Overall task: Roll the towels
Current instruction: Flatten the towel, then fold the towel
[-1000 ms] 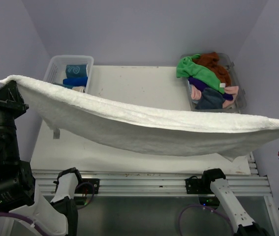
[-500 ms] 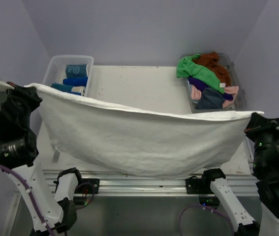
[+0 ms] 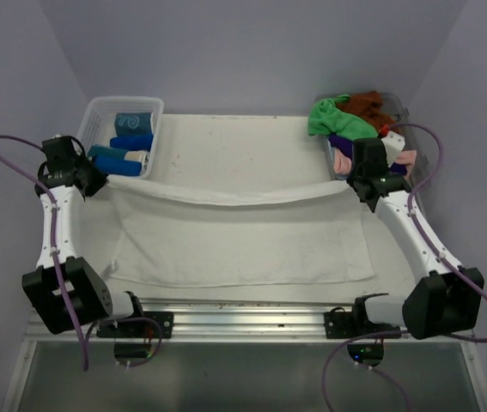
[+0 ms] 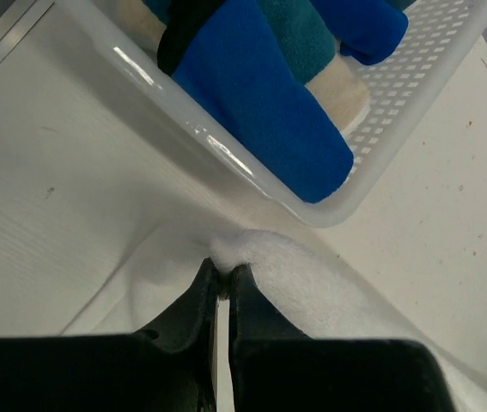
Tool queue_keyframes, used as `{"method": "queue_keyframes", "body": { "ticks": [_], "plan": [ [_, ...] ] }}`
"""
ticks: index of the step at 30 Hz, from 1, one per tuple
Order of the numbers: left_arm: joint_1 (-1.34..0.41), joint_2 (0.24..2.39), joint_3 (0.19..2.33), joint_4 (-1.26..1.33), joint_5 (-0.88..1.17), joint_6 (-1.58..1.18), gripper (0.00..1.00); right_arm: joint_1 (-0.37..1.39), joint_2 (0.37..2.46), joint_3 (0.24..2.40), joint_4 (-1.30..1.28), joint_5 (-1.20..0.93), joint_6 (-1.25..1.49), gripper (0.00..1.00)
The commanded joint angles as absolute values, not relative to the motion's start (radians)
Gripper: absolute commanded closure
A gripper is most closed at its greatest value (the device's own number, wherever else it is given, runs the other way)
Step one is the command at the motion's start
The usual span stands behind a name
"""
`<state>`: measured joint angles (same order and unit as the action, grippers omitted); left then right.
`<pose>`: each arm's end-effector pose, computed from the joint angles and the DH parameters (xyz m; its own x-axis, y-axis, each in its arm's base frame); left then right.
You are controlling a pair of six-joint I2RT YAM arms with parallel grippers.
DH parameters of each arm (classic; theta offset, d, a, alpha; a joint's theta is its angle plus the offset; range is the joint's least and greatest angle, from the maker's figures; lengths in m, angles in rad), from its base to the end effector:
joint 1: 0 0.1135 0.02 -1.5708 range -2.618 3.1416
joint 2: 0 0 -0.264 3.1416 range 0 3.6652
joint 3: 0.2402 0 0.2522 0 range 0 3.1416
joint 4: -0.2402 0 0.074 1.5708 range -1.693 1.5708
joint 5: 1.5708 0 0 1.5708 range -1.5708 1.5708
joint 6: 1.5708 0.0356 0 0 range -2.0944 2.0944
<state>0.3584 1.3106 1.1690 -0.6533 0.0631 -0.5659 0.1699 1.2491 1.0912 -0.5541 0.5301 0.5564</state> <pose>0.2628 0.0960 0.3153 -0.3987 -0.7208 -0.5670 -0.6190 0.6677 -0.4135 0.2663 0.0274 0.3163 -0.4246 0.3895 -0.8173 0.5366 0.8354 0.1193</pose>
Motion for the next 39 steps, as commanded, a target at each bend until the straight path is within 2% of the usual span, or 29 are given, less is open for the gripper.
{"method": "queue_keyframes", "body": {
  "ticks": [1,8,22,28,37,39],
  "plan": [
    [0.356,1.351,1.242,-0.505,0.058,-0.586,1.00,0.160,1.311,1.215,-0.403,0.561,0.561,1.00],
    [0.356,1.473,1.338,-0.509,0.074,-0.594,1.00,0.138,1.424,1.316,-0.390,0.512,0.565,1.00],
    [0.357,1.511,1.407,-0.494,0.172,-0.641,1.00,0.006,1.367,1.269,-0.397,0.405,0.563,1.00],
    [0.359,1.422,1.344,-0.521,0.121,-0.614,1.00,0.005,1.316,1.240,-0.428,0.400,0.572,1.00],
    [0.393,1.299,1.146,-0.612,0.057,-0.615,1.00,0.005,1.070,0.973,-0.552,0.365,0.695,1.00],
    [0.405,1.272,1.080,-0.617,0.057,-0.635,1.00,0.005,1.029,0.887,-0.564,0.293,0.730,1.00]
  ]
}}
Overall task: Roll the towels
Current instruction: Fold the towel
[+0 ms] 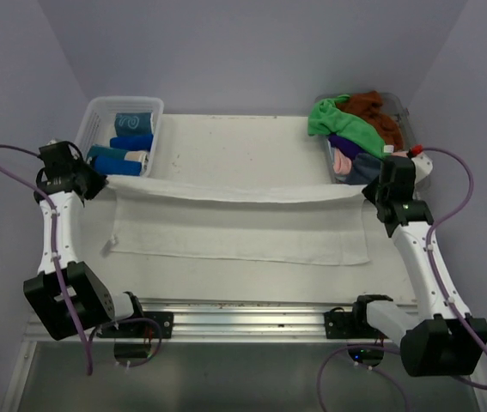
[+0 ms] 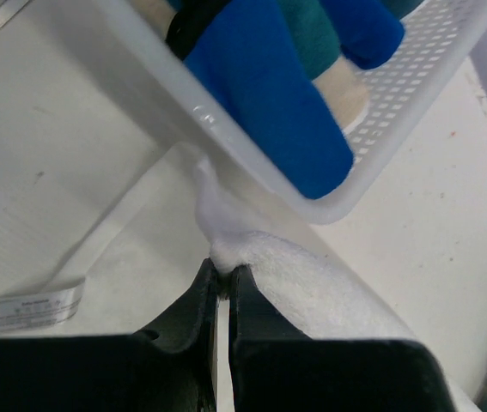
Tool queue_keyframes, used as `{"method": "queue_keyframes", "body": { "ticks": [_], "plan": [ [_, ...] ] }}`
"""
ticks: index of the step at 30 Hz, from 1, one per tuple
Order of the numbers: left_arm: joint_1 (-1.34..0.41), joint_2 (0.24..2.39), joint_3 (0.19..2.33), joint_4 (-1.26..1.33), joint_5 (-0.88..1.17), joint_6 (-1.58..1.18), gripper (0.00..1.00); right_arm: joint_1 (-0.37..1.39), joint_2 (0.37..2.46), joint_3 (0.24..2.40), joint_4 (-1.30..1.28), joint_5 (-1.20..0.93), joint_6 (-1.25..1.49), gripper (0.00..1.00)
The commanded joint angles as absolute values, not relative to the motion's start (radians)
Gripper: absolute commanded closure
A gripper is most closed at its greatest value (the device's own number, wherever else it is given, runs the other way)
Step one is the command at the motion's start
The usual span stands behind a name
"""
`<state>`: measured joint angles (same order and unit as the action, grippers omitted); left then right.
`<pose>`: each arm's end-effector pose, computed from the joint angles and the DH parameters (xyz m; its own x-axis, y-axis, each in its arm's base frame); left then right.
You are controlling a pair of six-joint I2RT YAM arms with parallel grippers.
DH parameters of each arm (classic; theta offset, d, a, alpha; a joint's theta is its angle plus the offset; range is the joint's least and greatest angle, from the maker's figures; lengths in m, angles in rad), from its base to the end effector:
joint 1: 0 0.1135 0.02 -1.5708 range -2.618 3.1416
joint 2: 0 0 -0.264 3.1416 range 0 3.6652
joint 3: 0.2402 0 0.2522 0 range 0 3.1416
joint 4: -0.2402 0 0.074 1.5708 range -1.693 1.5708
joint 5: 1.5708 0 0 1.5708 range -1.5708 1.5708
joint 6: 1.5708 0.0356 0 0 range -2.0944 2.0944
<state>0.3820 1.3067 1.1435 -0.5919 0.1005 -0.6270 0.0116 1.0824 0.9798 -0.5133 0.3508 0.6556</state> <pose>0.2632 0.1019 0.3128 -0.3372 -0.7645 -0.5494 -0.6186 0.6198 -0.4829 0.2338 -0.0095 0.3192 -0.2935 0.5691 -0.7681 0.5659 0.7510 0.3403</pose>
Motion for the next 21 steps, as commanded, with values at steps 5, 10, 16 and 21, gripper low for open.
{"method": "queue_keyframes", "body": {
  "ticks": [5,10,16,21],
  "plan": [
    [0.428,1.226,0.935,-0.623,0.057,-0.672,1.00,0.005,0.965,0.749,-0.594,0.209,0.781,1.00],
    [0.448,1.198,0.847,-0.632,0.098,-0.676,1.00,0.005,0.942,0.712,-0.667,0.227,0.793,1.00],
    [0.457,1.189,0.850,-0.653,0.095,-0.670,1.00,0.005,0.877,0.744,-0.722,0.300,0.779,1.00],
    [0.479,1.163,0.913,-0.698,0.045,-0.647,1.00,0.005,0.841,0.778,-0.771,0.353,0.765,1.00]
  ]
}}
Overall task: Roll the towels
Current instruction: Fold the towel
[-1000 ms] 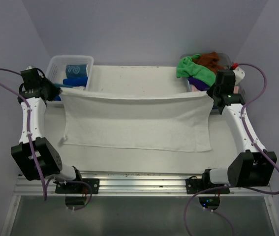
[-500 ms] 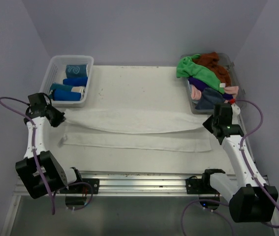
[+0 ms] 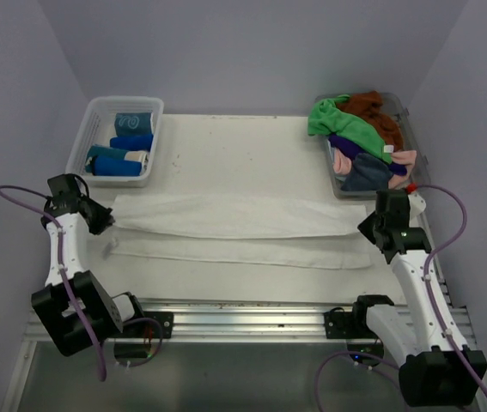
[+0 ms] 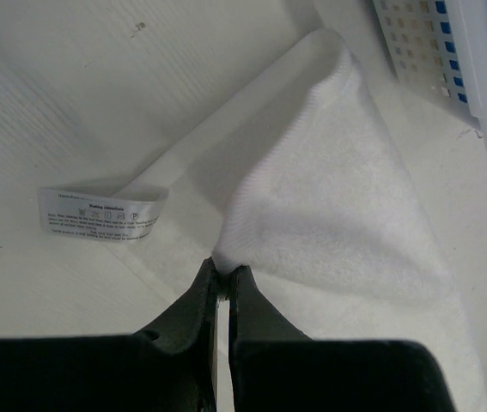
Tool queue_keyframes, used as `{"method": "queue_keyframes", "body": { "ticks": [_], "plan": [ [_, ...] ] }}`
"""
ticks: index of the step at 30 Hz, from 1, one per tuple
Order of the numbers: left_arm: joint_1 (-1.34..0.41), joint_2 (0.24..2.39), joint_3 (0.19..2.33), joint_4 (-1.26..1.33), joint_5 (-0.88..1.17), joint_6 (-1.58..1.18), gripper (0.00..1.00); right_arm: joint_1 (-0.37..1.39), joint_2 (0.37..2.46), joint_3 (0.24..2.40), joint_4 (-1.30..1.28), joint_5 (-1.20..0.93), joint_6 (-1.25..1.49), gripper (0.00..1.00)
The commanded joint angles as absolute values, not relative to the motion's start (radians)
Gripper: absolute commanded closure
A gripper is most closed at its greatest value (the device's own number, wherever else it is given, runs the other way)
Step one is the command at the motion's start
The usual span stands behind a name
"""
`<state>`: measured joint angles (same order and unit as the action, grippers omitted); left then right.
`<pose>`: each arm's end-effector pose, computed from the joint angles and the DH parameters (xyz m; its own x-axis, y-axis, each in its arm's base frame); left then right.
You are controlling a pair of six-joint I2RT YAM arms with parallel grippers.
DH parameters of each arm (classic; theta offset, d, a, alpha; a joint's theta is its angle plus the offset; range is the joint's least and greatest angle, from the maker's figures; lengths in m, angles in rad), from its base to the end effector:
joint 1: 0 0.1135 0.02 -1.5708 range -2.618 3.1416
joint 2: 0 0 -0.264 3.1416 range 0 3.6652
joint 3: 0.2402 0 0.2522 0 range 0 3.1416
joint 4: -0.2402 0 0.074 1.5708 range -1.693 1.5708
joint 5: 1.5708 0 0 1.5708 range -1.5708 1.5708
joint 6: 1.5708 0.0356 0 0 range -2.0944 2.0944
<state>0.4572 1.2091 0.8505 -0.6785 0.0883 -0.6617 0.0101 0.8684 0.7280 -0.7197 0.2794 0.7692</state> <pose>0.2102 0.0999 0.2364 -0.3640 -0.8612 -0.3547 -0.7898 0.4873 -0.3725 0.1711 -0.0081 0.2581 -0.4261 0.6643 -0.6141 0.6494 0.6972 0.3036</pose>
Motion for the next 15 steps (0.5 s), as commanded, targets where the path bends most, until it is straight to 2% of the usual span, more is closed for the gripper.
{"method": "queue_keyframes", "body": {
  "ticks": [1,8,15],
  "plan": [
    [0.488,1.157,0.910,-0.712,0.035,-0.644,1.00,0.005,0.833,0.773,-0.781,0.360,0.767,1.00],
    [0.532,1.091,0.828,-0.735,0.020,-0.641,1.00,0.005,0.776,0.742,-0.839,0.393,0.796,1.00],
    [0.546,1.112,0.792,-0.721,0.012,-0.635,1.00,0.005,0.767,0.749,-0.868,0.391,0.795,1.00]
  ]
}}
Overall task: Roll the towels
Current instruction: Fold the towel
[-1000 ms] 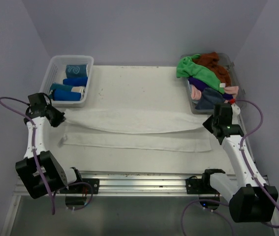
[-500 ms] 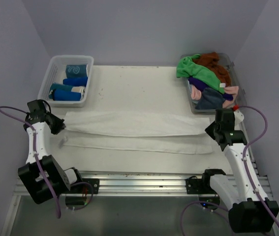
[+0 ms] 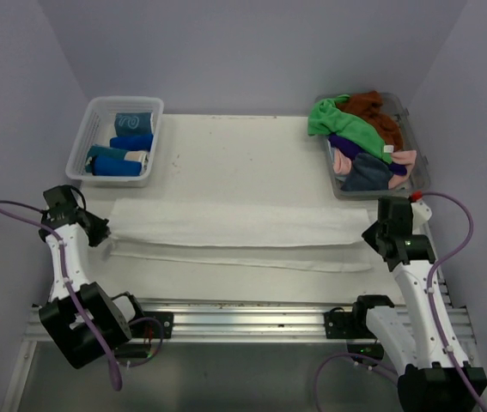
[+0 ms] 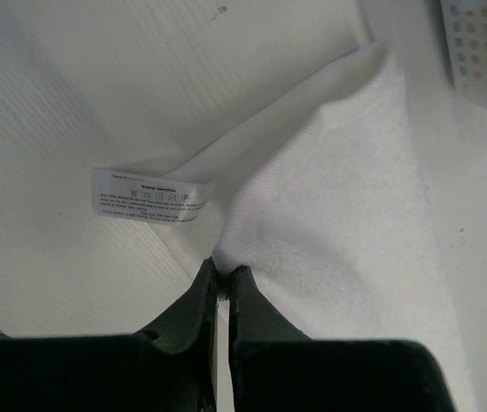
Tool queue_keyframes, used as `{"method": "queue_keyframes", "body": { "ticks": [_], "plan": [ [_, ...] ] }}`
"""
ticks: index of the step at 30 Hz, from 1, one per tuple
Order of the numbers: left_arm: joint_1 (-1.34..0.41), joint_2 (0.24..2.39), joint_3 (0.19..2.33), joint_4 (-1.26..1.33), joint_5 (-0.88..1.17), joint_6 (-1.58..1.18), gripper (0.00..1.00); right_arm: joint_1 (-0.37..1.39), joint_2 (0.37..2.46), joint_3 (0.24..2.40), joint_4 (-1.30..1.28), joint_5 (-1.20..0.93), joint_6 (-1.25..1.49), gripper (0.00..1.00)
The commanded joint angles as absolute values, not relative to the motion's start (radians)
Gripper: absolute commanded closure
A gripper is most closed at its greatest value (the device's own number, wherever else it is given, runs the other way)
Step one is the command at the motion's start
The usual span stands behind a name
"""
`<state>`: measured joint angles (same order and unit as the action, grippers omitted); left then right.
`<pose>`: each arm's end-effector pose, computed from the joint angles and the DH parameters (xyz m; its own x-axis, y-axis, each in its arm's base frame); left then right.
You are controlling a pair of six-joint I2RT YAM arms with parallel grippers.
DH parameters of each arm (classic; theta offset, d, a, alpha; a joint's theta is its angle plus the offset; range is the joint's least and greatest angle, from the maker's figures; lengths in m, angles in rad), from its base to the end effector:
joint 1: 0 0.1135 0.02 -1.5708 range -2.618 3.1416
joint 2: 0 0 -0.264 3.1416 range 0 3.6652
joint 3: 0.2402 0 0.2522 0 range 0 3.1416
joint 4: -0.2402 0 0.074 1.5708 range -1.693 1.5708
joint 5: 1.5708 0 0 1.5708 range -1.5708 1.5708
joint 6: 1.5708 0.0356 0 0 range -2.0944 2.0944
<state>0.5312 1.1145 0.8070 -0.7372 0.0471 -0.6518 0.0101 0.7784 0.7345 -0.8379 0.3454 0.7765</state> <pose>0.1822 0.1051 0.2388 -0.2982 -0.8780 -0.3745 -0.8384 0.4285 -0.3370 0.1478 -0.0106 0.2651 -0.4064 0.6553 -0.6367 0.6877 0.6782 0.2591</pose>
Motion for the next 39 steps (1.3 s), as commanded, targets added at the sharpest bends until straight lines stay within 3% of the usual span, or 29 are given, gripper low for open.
{"method": "queue_keyframes", "body": {
  "ticks": [1,12,28,39],
  "plan": [
    [0.546,1.109,0.770,-0.718,0.005,-0.644,1.00,0.005,0.765,0.736,-0.871,0.390,0.808,1.00],
    [0.555,1.163,0.683,-0.646,0.029,-0.647,1.00,0.005,0.768,0.607,-0.859,0.359,0.859,1.00],
    [0.575,1.150,0.792,-0.678,0.028,-0.678,1.00,0.005,0.672,0.739,-0.972,0.393,0.827,1.00],
    [0.577,1.180,0.752,-0.652,0.038,-0.678,1.00,0.005,0.686,0.637,-1.029,0.295,0.934,1.00]
  ]
}}
